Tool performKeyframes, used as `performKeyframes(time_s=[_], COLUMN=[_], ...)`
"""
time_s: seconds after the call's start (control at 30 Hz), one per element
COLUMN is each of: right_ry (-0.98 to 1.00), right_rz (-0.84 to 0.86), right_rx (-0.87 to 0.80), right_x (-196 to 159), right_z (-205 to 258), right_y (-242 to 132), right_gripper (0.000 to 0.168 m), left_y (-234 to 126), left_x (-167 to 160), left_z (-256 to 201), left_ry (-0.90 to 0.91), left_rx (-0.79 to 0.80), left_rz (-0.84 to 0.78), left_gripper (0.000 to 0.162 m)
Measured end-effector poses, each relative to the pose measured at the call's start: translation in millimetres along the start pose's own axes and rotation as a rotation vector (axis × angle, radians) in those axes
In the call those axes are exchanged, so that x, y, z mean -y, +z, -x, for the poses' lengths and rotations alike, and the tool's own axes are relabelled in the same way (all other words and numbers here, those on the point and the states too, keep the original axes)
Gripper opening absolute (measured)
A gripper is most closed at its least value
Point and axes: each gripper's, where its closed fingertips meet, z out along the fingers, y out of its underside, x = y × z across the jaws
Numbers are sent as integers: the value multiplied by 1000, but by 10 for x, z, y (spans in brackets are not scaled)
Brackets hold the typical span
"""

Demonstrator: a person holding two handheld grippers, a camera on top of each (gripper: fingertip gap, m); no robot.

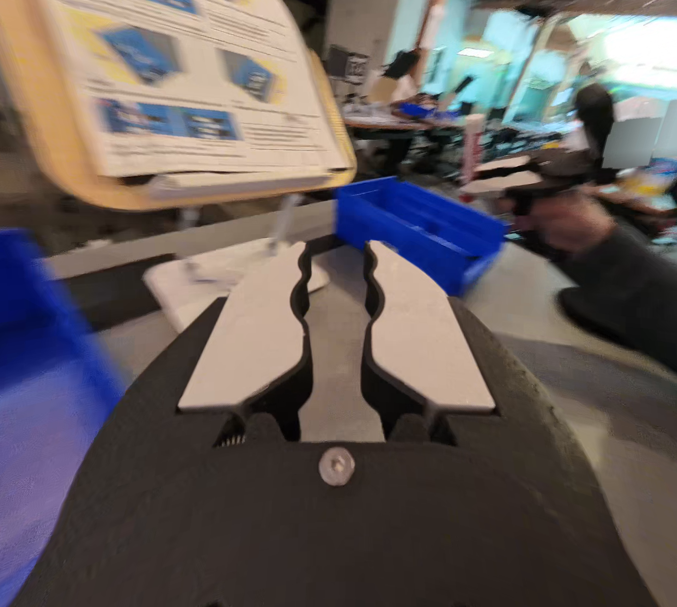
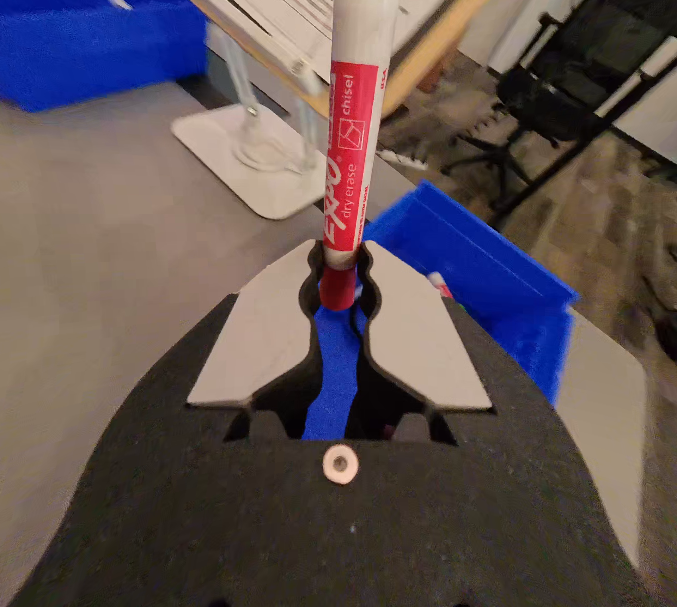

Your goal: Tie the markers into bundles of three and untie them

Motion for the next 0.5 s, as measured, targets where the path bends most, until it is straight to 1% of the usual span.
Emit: performKeyframes(time_s=[0.03, 0.1, 0.13, 0.17, 0.2, 0.23, 0.27, 0.3, 0.33, 0.37, 0.43, 0.5], right_ry=[12, 47, 63, 77, 72, 64, 68, 72, 72, 70, 65, 36], right_rz=[77, 161, 212, 261, 259, 229, 200, 175, 152, 128, 73, 38], right_rx=[-36, -80, -88, -97, -122, -144, -153, -157, -160, -155, -129, -134], right_x=[-165, -436, -589, -718, -758, -739, -707, -674, -635, -591, -505, -446], right_z=[-206, -515, -614, -679, -732, -752, -747, -731, -697, -648, -529, -440], right_y=[39, 139, 197, 237, 252, 244, 230, 216, 196, 180, 138, 120], right_gripper=[17, 20, 35, 43, 46, 44, 41, 40, 40, 38, 36, 35], left_y=[-112, -295, -354, -393, -407, -406, -380, -327, -278, -237, -96, -127], left_x=[67, 148, 125, 56, -54, -160, -216, -312, -447, -534, -736, -888], left_z=[280, 955, 1310, 1674, 1997, 2282, 2549, 2748, 2910, 3078, 3246, 3569], left_ry=[56, 218, 296, 365, 416, 466, 524, 563, 599, 674, 803, 857], left_rx=[85, 316, 415, 498, 538, 553, 569, 538, 491, 472, 351, 377], left_rz=[34, 147, 244, 367, 506, 630, 707, 783, 881, 965, 1090, 1278], left_gripper=[31, 40, 41, 41, 47, 53, 55, 50, 51, 52, 48, 51])
